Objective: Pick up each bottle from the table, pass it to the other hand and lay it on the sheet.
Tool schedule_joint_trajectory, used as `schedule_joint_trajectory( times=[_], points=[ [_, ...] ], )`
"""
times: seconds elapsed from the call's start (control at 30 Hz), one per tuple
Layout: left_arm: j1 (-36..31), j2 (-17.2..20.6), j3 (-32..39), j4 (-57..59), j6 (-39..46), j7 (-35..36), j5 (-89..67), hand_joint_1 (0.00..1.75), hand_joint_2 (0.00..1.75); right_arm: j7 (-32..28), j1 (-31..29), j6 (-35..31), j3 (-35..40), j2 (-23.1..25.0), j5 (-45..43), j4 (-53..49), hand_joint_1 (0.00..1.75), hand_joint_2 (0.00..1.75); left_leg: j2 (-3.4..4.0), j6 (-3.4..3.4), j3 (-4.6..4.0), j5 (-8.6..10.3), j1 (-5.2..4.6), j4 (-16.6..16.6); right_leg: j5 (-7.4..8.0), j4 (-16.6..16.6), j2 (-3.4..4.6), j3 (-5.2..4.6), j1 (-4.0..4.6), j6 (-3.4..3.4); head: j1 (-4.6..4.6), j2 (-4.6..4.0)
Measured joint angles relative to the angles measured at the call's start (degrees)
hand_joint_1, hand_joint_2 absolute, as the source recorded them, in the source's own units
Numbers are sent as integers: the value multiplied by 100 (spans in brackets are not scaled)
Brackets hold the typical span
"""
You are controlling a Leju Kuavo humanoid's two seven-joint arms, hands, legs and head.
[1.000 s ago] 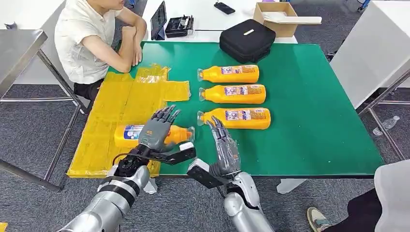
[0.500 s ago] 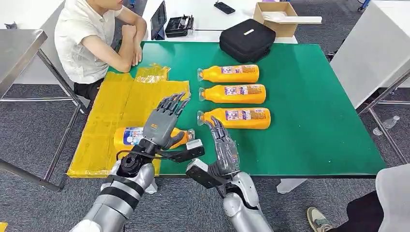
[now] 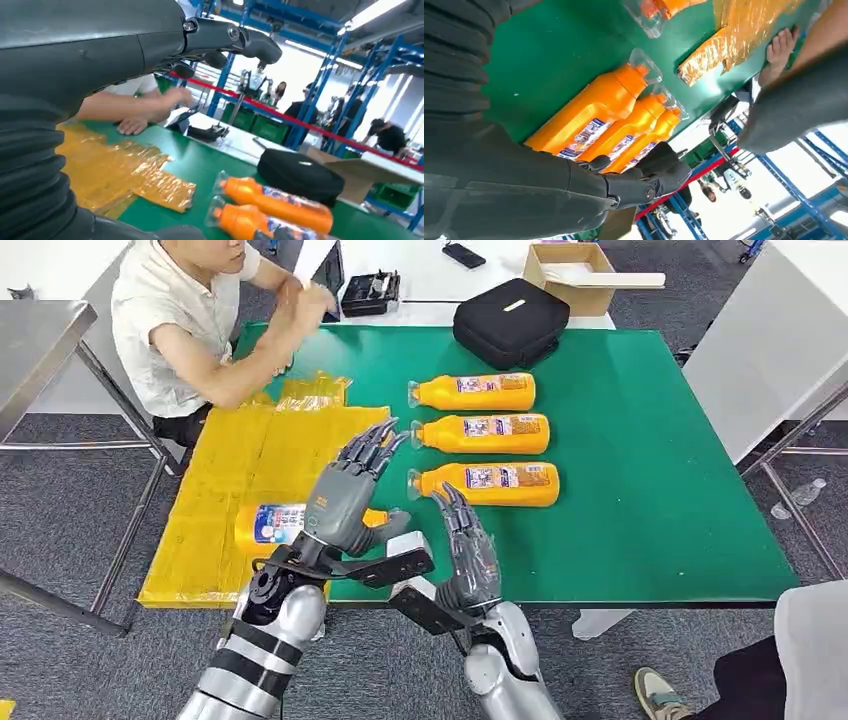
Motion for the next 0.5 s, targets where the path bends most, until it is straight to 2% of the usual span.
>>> schedule_joint_trajectory(
  times=[0.13,0.2,0.3,0.37,0.5],
  points=[
    [59,0,-11,-140,-20,-4,24,0,175,-9,7,0,-20,0,-9,-22,0,175,1,0,1,0,1,0,0,1,1,0,1,0,0,0],
    [81,-2,-13,-190,-70,-147,373,0,175,-178,17,112,-33,4,-344,-48,0,175,1,0,0,1,1,0,0,1,1,0,0,0,0,0],
    [264,-64,18,-488,-333,-400,1538,0,175,-562,128,746,-217,99,-1700,-330,0,175,0,0,-2,0,0,0,0,2,0,-1,0,0,0,0],
    [408,-101,57,-680,-577,-474,2432,0,175,-586,168,1196,-414,173,-2447,-542,0,175,0,0,-3,-1,0,0,0,1,0,-2,-1,0,0,0],
    [520,-116,338,-817,-730,-442,3377,0,175,-592,216,1259,-843,177,-2363,-987,0,175,-2,0,-3,-1,-1,0,0,-1,-1,-3,-1,0,0,0]
  ],
)
